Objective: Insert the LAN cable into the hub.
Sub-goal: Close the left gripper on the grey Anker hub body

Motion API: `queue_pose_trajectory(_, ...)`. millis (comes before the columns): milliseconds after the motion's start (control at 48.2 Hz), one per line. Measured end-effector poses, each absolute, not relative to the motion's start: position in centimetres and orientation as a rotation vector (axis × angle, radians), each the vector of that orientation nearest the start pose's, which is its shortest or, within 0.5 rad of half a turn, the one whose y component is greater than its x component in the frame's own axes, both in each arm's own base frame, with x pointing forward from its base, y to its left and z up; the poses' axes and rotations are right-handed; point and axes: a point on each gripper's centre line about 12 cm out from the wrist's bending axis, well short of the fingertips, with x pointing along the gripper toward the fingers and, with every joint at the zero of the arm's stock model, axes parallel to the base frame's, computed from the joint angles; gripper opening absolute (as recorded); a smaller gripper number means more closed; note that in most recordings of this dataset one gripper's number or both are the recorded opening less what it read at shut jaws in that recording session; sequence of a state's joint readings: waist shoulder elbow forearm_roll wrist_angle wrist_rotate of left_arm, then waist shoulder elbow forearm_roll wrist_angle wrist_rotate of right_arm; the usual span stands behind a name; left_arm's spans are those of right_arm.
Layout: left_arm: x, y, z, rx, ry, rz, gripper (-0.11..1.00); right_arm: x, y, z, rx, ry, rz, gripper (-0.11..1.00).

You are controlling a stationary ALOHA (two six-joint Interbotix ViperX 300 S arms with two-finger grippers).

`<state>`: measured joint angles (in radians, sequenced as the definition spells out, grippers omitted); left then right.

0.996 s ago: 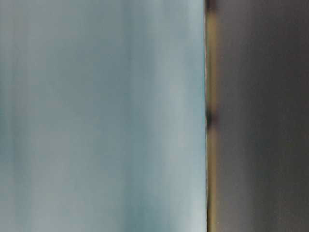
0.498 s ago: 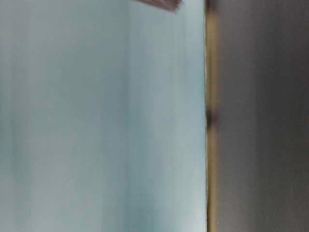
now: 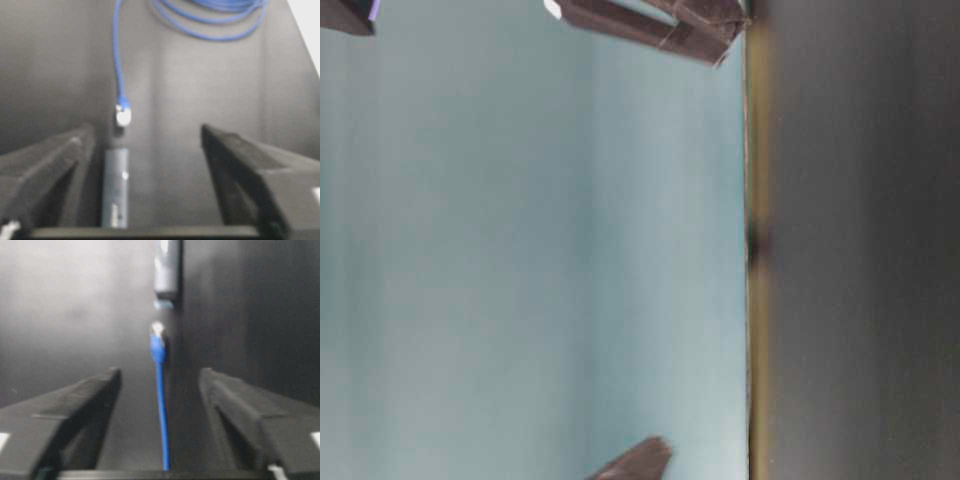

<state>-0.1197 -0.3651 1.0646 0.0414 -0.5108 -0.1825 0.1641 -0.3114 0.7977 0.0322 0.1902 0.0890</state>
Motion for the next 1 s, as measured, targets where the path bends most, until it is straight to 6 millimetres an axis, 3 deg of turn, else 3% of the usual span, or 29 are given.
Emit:
queue_pose_trajectory(83,29.0,-3.8,19.4,-0.141,0.204,-0.128,0.70,31.9,5.5,21.9,0.064,0.653,0.130,0.74)
queue_pose_trajectory(311,29.2,-3.8,15.6,-0.156,0.190,-0.132,0.80,31.7,5.5,22.0,0.073,0.623,0.129,0.74)
queue_pose_trajectory(602,29.2,-3.0,10.5,-0.185,0.239,-0.102,0.81,31.7,5.6,22.3,0.140,0.611,0.111,0.73)
queue_pose_trajectory(996,30.7,-2.3,8.0,-0.191,0.281,-0.070,0.81,31.6,5.9,22.2,0.151,0.614,0.117,0.73)
